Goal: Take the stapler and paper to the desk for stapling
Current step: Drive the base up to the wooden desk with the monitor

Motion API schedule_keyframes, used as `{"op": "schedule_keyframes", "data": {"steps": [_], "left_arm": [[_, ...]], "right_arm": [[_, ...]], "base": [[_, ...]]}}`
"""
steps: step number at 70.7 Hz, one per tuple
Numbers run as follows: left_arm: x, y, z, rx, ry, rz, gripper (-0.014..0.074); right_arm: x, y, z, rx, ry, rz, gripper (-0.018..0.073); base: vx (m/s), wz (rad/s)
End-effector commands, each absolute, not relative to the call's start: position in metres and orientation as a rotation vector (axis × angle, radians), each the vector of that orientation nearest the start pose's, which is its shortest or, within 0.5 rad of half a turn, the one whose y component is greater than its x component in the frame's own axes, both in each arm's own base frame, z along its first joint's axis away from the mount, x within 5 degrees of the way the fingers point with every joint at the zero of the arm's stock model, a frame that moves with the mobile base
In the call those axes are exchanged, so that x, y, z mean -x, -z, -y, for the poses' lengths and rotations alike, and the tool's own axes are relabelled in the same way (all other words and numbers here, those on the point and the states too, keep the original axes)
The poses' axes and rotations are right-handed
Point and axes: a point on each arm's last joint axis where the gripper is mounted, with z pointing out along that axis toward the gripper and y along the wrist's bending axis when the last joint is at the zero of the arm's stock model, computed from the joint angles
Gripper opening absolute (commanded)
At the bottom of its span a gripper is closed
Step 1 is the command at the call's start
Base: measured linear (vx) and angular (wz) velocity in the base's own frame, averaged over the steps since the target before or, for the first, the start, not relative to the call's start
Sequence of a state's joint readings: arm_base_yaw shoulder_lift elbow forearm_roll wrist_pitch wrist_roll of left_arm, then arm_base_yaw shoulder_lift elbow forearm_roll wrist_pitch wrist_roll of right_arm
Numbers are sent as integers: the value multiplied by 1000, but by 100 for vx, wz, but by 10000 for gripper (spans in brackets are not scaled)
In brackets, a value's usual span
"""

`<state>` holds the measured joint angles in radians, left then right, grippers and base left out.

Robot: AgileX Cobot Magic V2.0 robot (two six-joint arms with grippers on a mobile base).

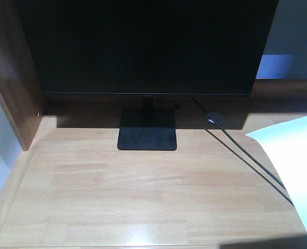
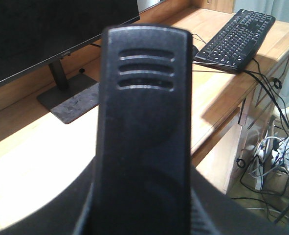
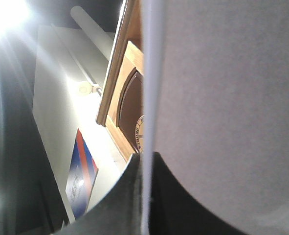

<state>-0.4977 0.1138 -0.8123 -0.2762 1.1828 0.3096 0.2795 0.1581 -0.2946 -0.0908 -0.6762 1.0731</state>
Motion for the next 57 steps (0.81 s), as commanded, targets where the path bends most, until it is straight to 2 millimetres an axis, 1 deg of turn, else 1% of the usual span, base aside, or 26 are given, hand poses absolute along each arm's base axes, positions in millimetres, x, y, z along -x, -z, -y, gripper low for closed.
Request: {"op": "schedule_keyframes", "data": {"steps": [1, 57], "left_arm": [[37, -369, 7, -776, 480, -1684, -7], [37, -369, 7, -776, 480, -1683, -7]], "right_arm": [[-16, -365, -10, -169, -1242, -634, -4], [-16, -365, -10, -169, -1242, -634, -4]], "base": [[2, 0], [0, 0]]}}
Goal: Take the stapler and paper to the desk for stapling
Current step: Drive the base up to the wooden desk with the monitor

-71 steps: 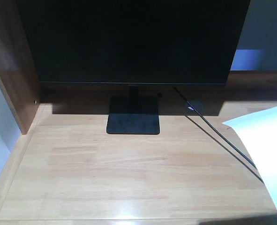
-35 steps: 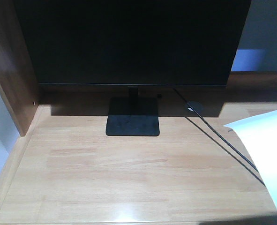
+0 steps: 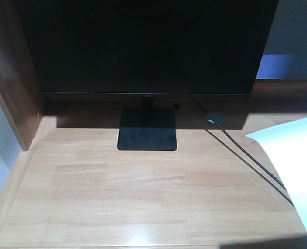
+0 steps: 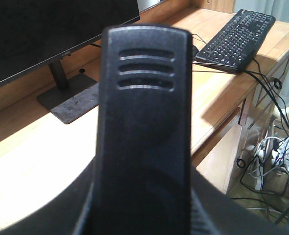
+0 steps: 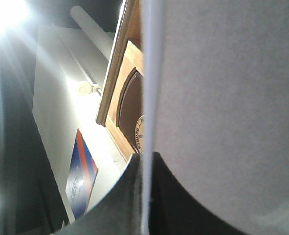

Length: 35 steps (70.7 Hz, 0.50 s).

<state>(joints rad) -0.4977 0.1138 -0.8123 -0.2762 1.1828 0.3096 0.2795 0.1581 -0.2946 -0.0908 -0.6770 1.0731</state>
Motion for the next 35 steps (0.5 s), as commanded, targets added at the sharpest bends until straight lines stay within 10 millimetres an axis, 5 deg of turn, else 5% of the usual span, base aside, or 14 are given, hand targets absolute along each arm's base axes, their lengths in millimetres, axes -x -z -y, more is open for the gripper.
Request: {"op": "schedule_keyframes", "data": {"steps": [1, 35], "left_arm": [[37, -369, 7, -776, 480, -1683, -7], [32, -372, 9, -759, 477, -1667, -7]], "right_arm": [[-16, -365, -10, -169, -1242, -634, -4], [-16, -365, -10, -169, -1242, -634, -4]], "base": [[0, 0], [0, 0]]}}
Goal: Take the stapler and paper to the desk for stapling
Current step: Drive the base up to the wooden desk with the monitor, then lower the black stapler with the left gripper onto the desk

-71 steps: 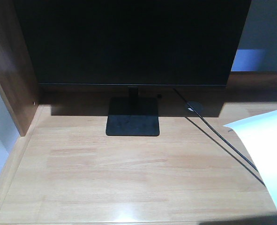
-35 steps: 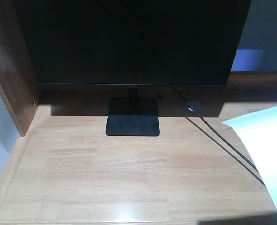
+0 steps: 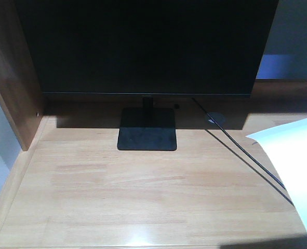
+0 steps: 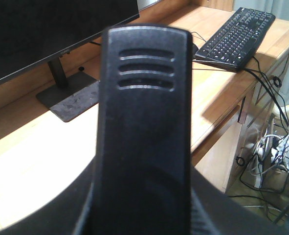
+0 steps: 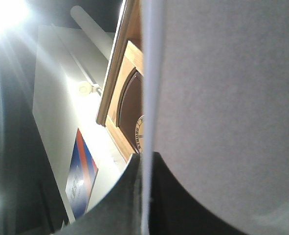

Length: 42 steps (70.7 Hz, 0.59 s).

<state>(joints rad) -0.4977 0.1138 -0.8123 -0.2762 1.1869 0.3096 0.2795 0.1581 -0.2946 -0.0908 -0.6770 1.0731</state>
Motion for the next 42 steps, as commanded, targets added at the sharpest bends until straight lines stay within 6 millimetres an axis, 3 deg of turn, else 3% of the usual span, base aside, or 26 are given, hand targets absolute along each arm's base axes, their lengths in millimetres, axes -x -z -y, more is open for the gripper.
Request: {"op": "schedule_keyframes", "data": {"steps": [1, 15, 42], "left_arm": [[31, -373, 9, -754, 478, -1662, -7], [-9, -371, 29, -731, 482, -1742, -7], [-112, -361, 80, -775, 383, -1837, -7]], "right_arm": [[-16, -365, -10, -169, -1242, -634, -4], [-16, -365, -10, -169, -1242, -634, -4], [-16, -365, -10, -169, -1242, -634, -4]], "base": [[0, 0], [0, 0], [0, 0]]}}
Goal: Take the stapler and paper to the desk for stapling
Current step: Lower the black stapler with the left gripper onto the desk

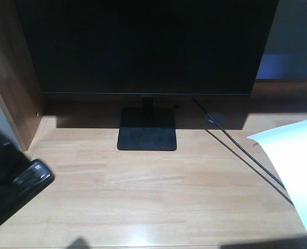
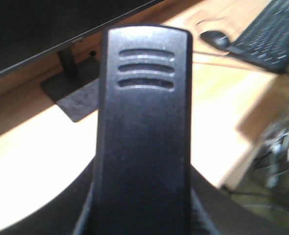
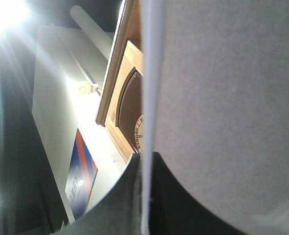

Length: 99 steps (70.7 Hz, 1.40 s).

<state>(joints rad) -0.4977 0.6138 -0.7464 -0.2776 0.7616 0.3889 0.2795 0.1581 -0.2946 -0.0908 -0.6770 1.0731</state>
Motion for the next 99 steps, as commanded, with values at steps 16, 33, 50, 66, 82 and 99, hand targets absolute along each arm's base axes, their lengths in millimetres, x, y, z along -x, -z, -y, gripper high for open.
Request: {"op": "schedule_keyframes", "data": {"steps": [16, 33, 50, 66, 82, 99], "left_arm": [[-151, -343, 108, -957, 365, -1788, -7], [-184, -314, 121, -1217, 382, -1728, -7], [-206, -282, 124, -1514, 494, -1578, -7], [-236, -268, 135, -1738, 627, -1389, -7], [-275, -250, 147, -1739, 705, -1415, -7], [-299, -211, 154, -1620, 792, -1534, -7]], "right_arm": [[-16, -365, -10, -169, -1242, -634, -4], [-16, -365, -10, -169, -1242, -634, -4], [-16, -365, -10, -169, -1242, -634, -4], [-16, -365, -10, -169, -1242, -634, -4], [-16, -365, -10, -169, -1242, -634, -4], [-16, -365, -10, -169, -1242, -634, -4]], "base": [[0, 0], [0, 0], [0, 0], [0, 0], [0, 0], [0, 0]]}}
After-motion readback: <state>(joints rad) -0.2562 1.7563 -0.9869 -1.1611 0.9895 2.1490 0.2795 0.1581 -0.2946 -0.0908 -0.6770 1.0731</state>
